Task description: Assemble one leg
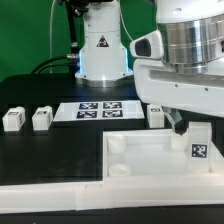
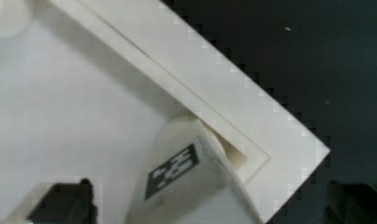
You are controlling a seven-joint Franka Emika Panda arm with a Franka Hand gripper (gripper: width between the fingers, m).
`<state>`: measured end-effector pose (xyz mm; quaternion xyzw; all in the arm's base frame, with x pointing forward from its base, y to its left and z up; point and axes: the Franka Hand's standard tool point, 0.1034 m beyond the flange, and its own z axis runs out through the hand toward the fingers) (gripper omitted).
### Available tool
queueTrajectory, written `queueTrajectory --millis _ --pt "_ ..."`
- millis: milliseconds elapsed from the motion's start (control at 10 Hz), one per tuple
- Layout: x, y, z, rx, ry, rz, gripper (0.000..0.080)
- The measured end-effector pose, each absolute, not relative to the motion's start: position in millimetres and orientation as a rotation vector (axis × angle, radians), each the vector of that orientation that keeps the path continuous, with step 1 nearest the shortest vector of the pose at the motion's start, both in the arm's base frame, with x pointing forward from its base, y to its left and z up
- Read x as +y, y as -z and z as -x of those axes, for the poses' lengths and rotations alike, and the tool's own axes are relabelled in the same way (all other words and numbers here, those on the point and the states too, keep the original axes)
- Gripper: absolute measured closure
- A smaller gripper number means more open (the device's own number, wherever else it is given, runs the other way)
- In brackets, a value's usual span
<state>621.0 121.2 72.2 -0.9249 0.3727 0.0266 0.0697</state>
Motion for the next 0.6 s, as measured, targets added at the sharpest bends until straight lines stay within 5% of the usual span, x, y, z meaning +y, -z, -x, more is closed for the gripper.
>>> queueTrajectory --millis 400,500,600 --pt "121.2 -70.8 -625.1 0.465 0.02 3.005 0.0178" --pt "120.8 -70.5 -625.1 0.495 0.017 3.0 0.0359" --pt "120.4 -70.5 -625.1 0.496 0.017 3.0 0.0359"
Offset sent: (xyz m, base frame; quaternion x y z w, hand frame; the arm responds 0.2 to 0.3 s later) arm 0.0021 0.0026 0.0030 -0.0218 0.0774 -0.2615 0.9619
